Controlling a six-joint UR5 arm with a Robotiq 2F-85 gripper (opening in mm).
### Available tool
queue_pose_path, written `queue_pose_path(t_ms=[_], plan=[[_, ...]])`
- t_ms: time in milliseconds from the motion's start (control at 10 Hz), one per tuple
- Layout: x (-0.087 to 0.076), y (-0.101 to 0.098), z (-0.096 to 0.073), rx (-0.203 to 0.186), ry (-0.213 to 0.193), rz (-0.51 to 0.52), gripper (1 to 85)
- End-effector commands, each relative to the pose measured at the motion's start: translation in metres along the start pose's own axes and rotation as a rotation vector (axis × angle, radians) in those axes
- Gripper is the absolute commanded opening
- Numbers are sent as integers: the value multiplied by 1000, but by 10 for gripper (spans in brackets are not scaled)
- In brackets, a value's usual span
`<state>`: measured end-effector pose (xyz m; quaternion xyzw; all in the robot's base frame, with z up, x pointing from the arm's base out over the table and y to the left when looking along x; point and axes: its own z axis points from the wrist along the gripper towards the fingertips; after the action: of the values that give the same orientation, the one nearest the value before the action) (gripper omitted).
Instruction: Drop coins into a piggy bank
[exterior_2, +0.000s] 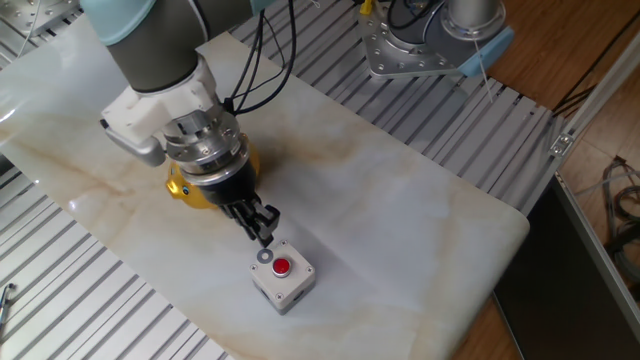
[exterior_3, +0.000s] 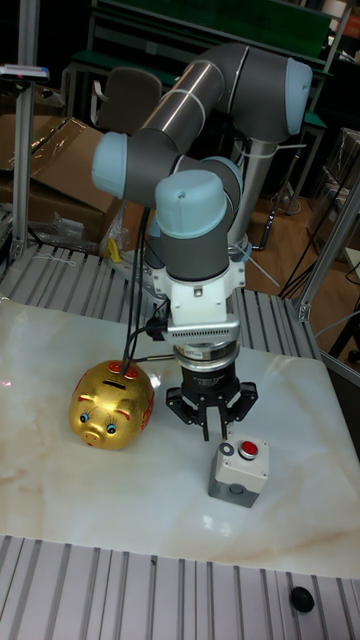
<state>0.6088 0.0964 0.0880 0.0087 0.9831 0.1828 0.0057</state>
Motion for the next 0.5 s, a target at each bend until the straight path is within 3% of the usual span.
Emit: queue_pose_path(t_ms=[0, 400], plan=[[-5, 0, 0, -28, 3, 18, 293], [-7, 13, -1, -74, 3, 46, 297]])
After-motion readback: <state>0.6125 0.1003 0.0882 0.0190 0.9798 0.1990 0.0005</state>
